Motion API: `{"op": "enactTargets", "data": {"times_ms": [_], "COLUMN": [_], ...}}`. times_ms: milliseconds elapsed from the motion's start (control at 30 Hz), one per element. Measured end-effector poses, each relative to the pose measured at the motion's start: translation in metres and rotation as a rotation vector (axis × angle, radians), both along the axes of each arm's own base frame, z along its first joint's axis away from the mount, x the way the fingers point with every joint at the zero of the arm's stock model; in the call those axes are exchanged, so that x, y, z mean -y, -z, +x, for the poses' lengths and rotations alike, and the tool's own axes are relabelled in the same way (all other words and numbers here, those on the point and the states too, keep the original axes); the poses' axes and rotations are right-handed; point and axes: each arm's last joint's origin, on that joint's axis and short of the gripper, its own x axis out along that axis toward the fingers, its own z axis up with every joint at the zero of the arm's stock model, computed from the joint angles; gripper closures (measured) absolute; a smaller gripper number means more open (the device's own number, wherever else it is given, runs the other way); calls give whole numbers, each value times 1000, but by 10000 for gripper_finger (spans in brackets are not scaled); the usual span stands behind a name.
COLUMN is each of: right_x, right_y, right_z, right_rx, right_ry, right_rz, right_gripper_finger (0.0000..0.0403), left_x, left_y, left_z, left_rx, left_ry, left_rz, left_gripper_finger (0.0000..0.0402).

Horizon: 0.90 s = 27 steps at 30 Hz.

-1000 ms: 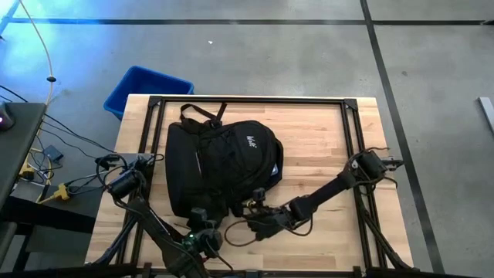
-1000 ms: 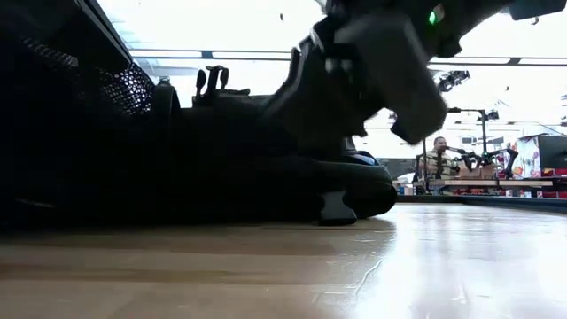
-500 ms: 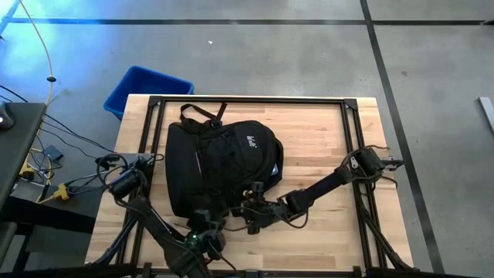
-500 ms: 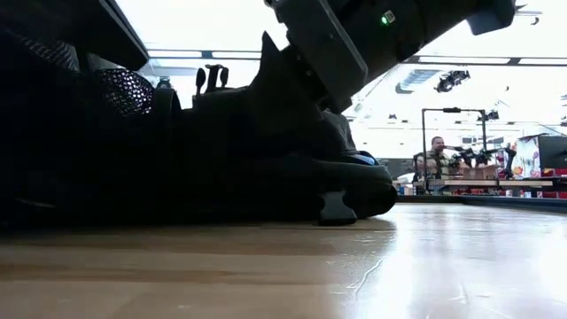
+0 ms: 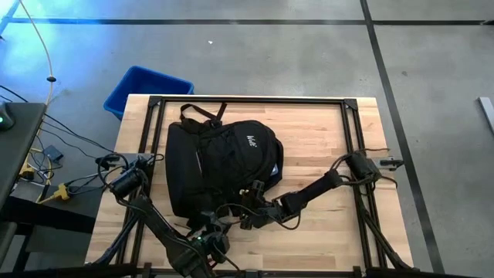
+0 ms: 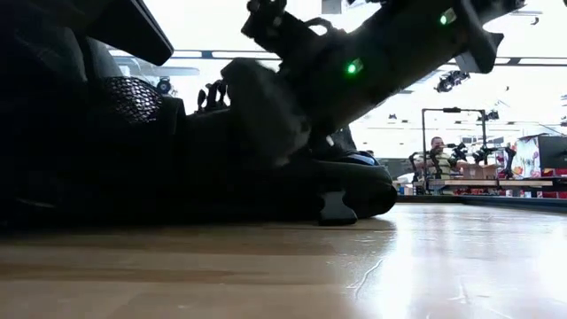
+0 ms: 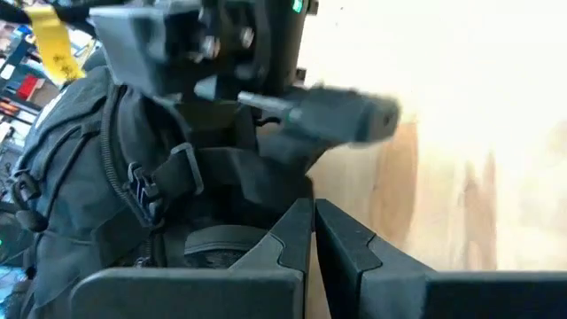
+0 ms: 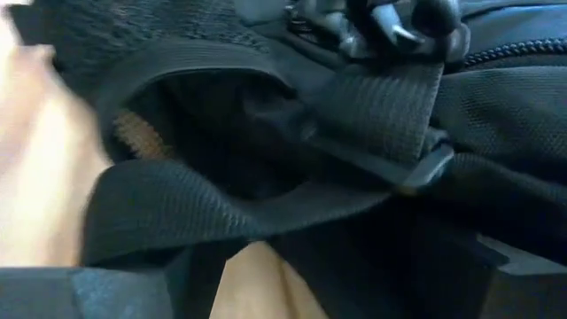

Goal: Unpack backpack
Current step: Close the backpack

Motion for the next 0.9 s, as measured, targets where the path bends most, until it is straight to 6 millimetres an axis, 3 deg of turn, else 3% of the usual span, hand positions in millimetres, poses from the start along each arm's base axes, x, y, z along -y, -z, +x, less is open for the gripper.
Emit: {"op": "enactTargets", "data": {"times_ms": [133,333,567,700,900], "right_x": [1,8,8,6,5], "right_y": [2,0,-5,-3,-3], "right_z": [0,-14,-15,-11,-13], "right_rx": [-88,-294,-362,-362,-410], "right_ry": [44,177,162,95,51], "right_rz": [-70,-258,-271,-205,-241], "right_gripper_finger": [133,177,237,285,392], "left_x": [0,2,-1,-1,-2], "left_y": [0,0,0,0,1], "left_z": [0,-3,-8,-9,-10], "left_rx": [-3,-12,-10,-8,-35], "left_ry": [5,8,-36,-37,-40], "left_rz": [1,4,-4,-7,-13], "left_gripper_finger": [401,401,401,401,401]}}
